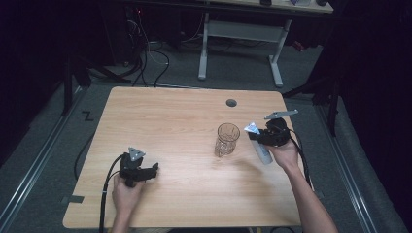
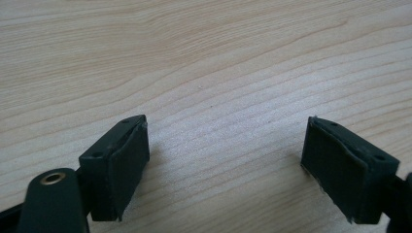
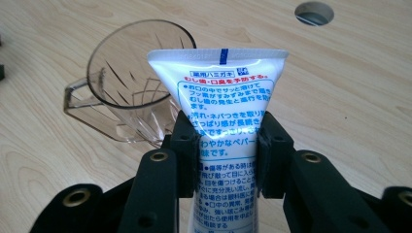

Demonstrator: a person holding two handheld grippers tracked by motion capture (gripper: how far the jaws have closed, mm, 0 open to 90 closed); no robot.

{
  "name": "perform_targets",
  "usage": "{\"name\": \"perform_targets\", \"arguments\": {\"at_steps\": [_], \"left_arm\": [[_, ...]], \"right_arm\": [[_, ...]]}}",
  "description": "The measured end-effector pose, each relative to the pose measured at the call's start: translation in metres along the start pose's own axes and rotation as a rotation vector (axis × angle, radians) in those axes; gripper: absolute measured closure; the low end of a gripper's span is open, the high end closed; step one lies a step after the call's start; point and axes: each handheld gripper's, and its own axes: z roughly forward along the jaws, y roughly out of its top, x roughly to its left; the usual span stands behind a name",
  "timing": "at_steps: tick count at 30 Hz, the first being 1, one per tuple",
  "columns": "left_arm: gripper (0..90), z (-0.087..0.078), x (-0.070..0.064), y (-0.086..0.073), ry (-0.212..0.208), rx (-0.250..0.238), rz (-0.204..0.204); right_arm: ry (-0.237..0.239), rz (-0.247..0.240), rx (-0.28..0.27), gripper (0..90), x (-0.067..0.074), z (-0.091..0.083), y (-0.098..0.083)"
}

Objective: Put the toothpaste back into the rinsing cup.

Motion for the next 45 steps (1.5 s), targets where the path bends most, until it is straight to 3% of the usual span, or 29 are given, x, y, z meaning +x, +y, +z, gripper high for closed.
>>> {"name": "perform_targets", "arguments": {"at_steps": [19, 45], "left_arm": [[17.6, 0.0, 0.0, 0.0, 0.0, 0.0, 0.0], [17.6, 0.0, 0.0, 0.0, 0.0, 0.0, 0.0]], "right_arm": [[0.04, -0.043, -0.13, 66.8, 0.019, -0.022, 0.013], [0.086, -0.088, -0.195, 66.6, 0.041, -0.022, 0.042]]}}
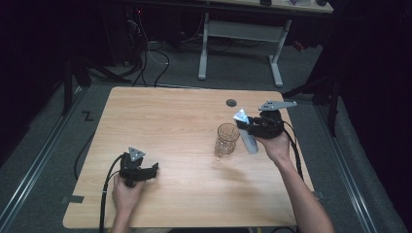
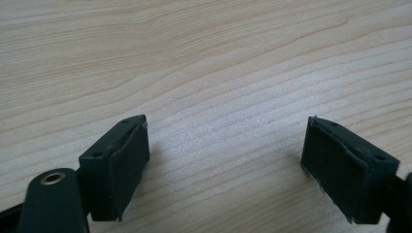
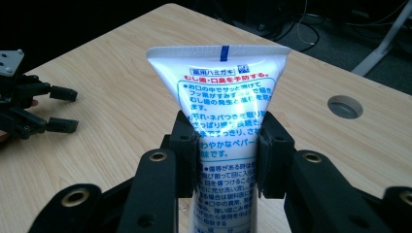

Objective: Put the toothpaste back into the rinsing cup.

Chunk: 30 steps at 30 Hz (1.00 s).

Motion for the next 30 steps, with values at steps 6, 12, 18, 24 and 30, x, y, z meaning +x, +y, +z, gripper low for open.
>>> {"name": "perform_targets", "arguments": {"at_steps": [6, 12, 18, 24, 30], "left_arm": [[17.6, 0.0, 0.0, 0.0, 0.0, 0.0, 0.0], [17.6, 0.0, 0.0, 0.0, 0.0, 0.0, 0.0], [17.6, 0.0, 0.0, 0.0, 0.0, 0.0, 0.0], [17.6, 0.0, 0.0, 0.0, 0.0, 0.0, 0.0], [17.5, 0.0, 0.0, 0.0, 0.0, 0.0, 0.0]], "right_arm": [[0.002, -0.002, -0.011, 66.5, 0.001, 0.003, 0.006], [0.005, -0.009, -0.026, 66.5, 0.004, 0.006, 0.012], [0.007, -0.008, -0.039, 66.4, 0.004, 0.008, 0.015], [0.004, -0.01, -0.046, 66.4, 0.005, 0.011, 0.017], [0.0, -0.011, -0.05, 66.4, 0.005, 0.014, 0.022]]}}
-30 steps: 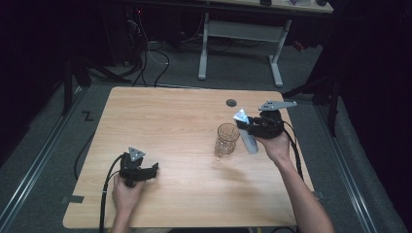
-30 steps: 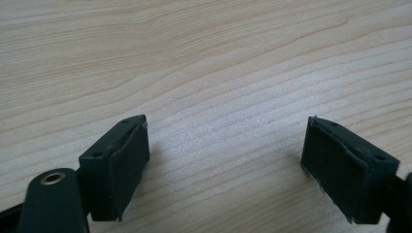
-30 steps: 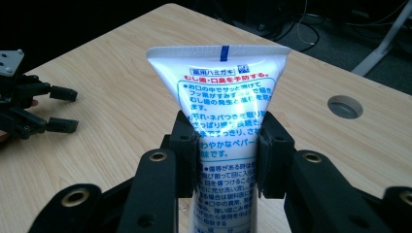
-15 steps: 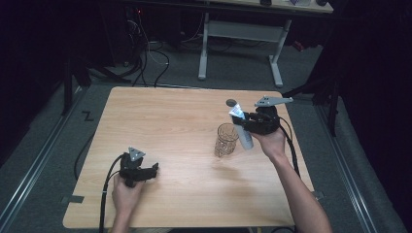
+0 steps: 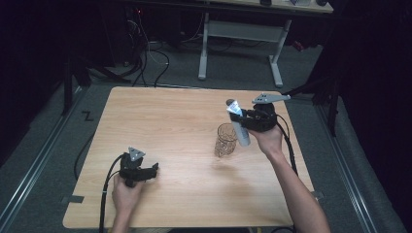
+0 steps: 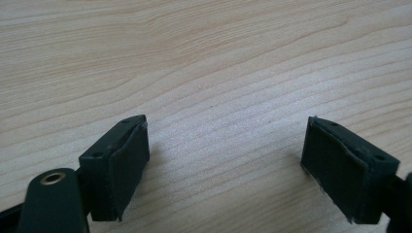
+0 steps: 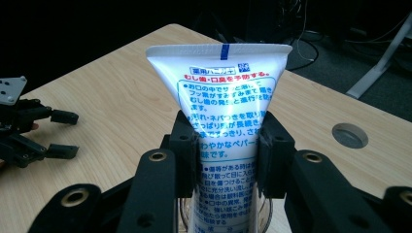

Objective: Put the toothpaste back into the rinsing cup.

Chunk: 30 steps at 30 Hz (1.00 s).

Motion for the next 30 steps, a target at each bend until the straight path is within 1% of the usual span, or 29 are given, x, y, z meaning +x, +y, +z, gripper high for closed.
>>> {"name": "perform_targets", "arguments": {"at_steps": [6, 17, 30], "left_arm": [[17.6, 0.0, 0.0, 0.0, 0.0, 0.0, 0.0], [17.6, 0.0, 0.0, 0.0, 0.0, 0.0, 0.0], [17.6, 0.0, 0.0, 0.0, 0.0, 0.0, 0.001]], "right_arm": [[-0.004, -0.006, -0.003, 66.3, 0.001, 0.005, 0.005], [-0.007, 0.015, -0.012, 66.2, -0.002, 0.015, 0.006], [-0.021, 0.005, -0.015, 66.0, 0.0, 0.025, 0.012]]}}
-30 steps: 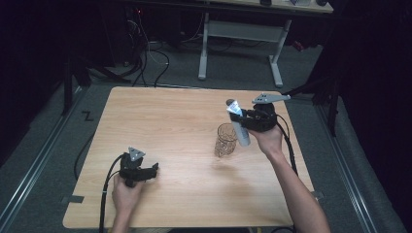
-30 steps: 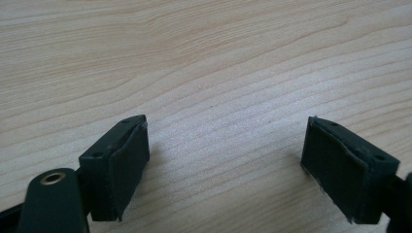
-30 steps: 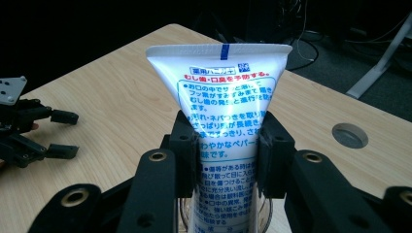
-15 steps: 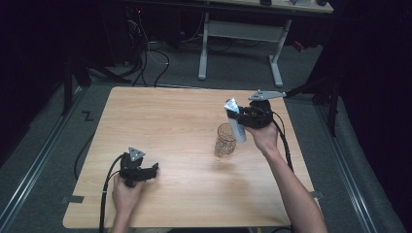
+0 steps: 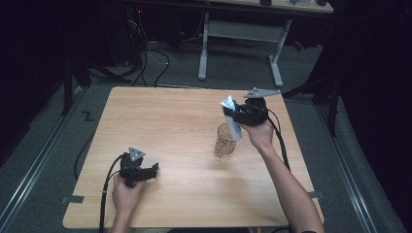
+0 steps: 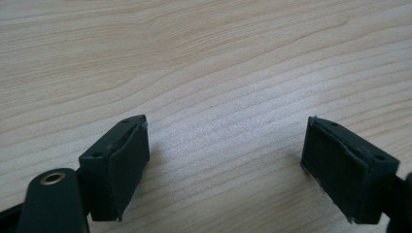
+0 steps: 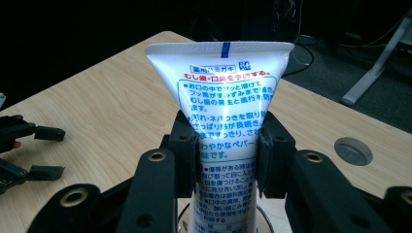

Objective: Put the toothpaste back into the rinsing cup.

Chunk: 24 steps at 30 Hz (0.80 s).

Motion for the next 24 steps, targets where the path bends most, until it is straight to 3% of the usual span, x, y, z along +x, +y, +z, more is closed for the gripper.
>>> {"name": "perform_targets", "arguments": {"at_steps": [24], "left_arm": [[17.6, 0.0, 0.0, 0.0, 0.0, 0.0, 0.0]], "right_arm": [[-0.043, -0.015, 0.019, 65.7, -0.001, 0.022, -0.004]]}}
